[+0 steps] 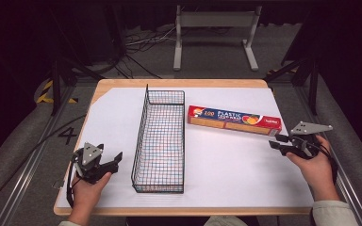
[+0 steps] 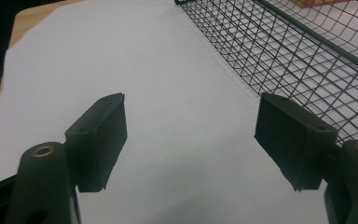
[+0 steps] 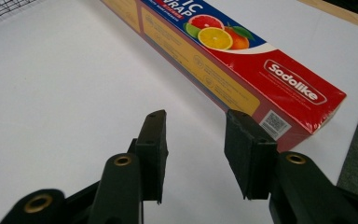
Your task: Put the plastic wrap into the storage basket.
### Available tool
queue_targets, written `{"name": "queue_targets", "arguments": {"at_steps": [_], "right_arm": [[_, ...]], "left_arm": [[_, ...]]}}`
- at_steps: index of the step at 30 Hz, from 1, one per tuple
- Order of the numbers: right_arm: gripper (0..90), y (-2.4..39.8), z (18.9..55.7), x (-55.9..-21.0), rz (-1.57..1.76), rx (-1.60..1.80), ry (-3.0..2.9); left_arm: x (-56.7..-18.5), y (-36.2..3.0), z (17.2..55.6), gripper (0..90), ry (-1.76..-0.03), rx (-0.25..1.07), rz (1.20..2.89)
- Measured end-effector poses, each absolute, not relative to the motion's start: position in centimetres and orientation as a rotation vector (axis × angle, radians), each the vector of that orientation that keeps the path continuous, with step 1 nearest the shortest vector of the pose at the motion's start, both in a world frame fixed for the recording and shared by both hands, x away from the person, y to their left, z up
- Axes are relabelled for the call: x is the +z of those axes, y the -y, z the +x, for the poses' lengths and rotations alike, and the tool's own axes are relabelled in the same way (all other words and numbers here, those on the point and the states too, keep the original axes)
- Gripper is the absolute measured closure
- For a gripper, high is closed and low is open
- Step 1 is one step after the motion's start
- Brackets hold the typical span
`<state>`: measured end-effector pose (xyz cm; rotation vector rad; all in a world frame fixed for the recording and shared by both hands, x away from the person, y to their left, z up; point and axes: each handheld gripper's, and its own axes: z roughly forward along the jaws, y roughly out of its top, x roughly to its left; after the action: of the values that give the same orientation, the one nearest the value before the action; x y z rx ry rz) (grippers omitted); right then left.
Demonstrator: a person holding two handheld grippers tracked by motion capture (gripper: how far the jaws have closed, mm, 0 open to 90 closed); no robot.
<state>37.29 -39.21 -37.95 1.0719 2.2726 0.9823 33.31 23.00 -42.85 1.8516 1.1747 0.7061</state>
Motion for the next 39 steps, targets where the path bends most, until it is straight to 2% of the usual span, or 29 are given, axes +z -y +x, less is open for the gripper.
{"name": "queue_targets", "arguments": {"at_steps": [5, 13, 28, 39], "right_arm": [[60.9, 39.1, 37.4, -38.1, 1.077, 1.015, -2.27], [68.4, 38.4, 38.3, -37.3, 1.024, 1.042, -2.293], [84.1, 36.2, 43.5, -33.8, 1.034, 0.989, -2.361], [88.0, 35.6, 47.1, -33.0, 1.087, 0.941, -2.383]], "left_arm": [[-42.7, -23.3, 33.1, 25.6, -1.18, 0.7, 1.835], [-42.6, -23.4, 32.8, 25.8, -1.18, 0.71, 1.825], [-42.7, -23.7, 32.7, 27.0, -1.194, 0.734, 1.794], [-42.7, -24.2, 32.4, 27.2, -1.2, 0.747, 1.792]]}}
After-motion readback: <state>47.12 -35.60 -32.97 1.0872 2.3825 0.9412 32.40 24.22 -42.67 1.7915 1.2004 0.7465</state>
